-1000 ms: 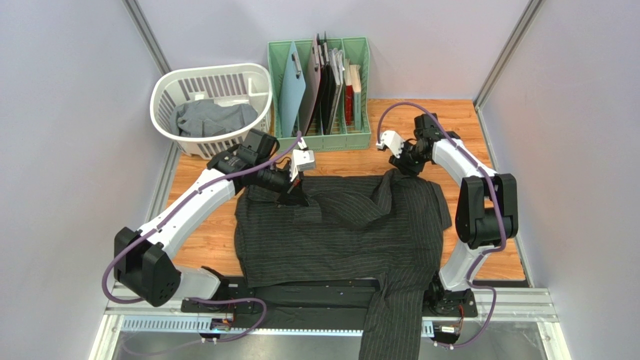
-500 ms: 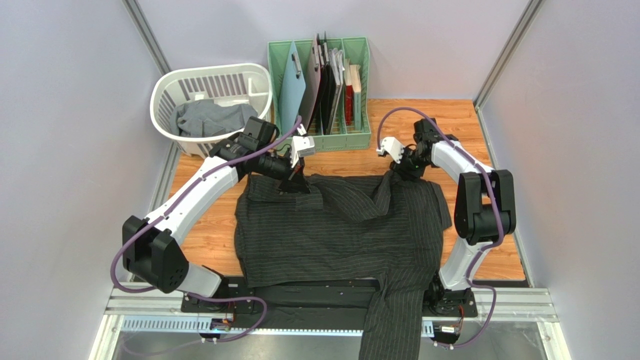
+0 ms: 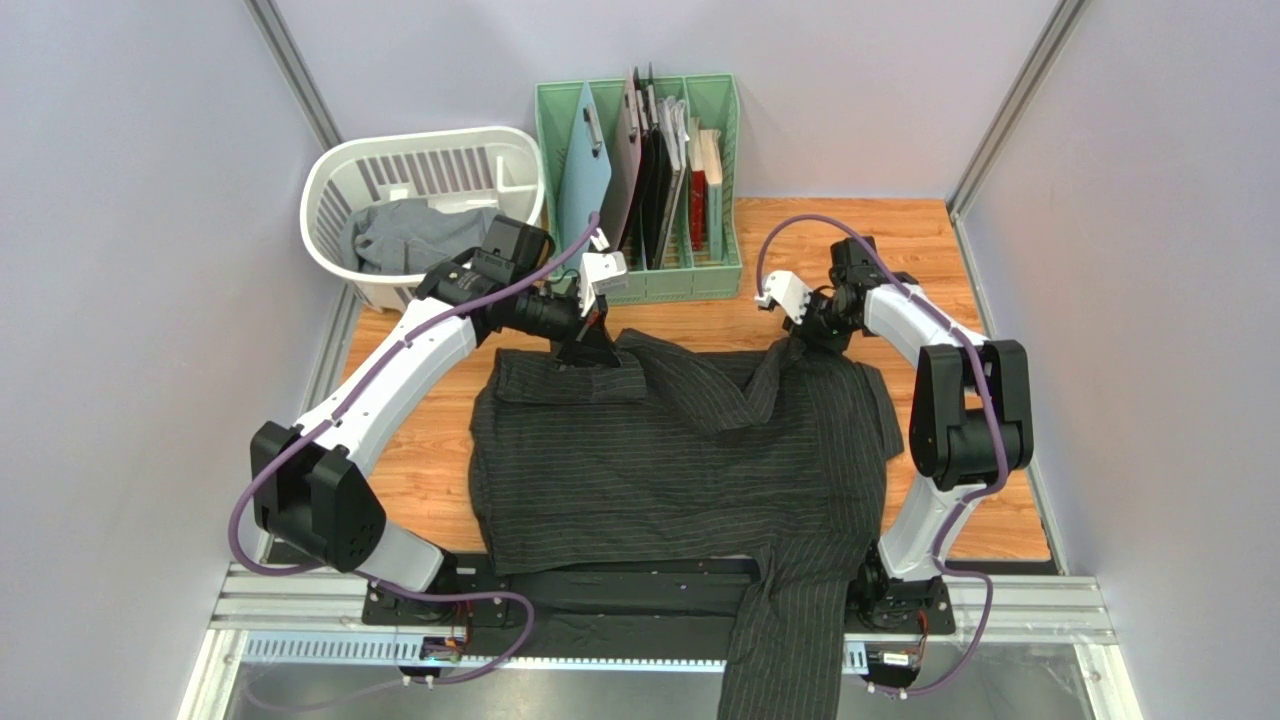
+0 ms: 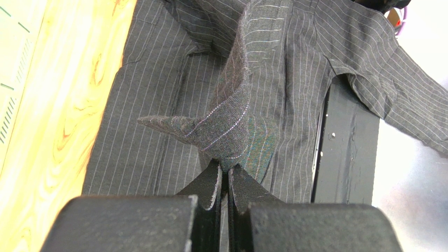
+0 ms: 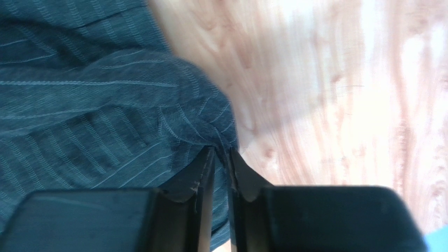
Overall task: Fold and stack the long sleeve shirts
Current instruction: Fold the shirt
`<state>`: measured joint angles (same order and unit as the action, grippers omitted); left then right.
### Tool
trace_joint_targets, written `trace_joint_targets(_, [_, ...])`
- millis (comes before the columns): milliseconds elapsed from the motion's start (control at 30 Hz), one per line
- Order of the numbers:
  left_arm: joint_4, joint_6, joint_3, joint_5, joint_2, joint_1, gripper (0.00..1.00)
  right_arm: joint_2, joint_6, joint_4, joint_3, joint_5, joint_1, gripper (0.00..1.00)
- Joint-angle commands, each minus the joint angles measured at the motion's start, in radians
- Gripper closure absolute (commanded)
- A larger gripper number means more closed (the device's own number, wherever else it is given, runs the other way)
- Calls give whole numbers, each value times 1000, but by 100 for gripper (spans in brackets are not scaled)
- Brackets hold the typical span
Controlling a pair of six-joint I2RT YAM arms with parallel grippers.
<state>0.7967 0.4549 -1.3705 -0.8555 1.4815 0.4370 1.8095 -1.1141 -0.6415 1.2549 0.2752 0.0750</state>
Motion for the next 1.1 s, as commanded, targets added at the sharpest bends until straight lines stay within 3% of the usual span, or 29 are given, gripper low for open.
trace_joint_targets(0, [6, 39, -44, -28, -3, -3, 100, -21, 30, 103, 3, -30, -14, 94])
trace_joint_targets(67, [4, 39, -56, -27, 5, -3, 100, -29, 31, 102, 9, -36, -27, 100])
trace_joint_targets(467, [-57, 14, -203, 111, 28, -3, 100, -131, 39, 72, -28, -33, -132, 100])
trace_joint_targets(667, [5, 51, -320, 60, 53, -1, 100, -113, 43, 63, -40, -57, -145, 100])
trace_joint_targets(900, [94, 146, -231, -2, 23, 100, 100, -124, 11, -1, -40, -18, -159, 100])
trace_joint_targets(1033, [165, 214, -177, -30, -21, 189, 100, -107, -41, -66, -15, -34, -179, 91])
trace_joint_targets(1067, [188, 234, -155, -25, -30, 210, 100, -105, -58, -92, -14, -39, -191, 81])
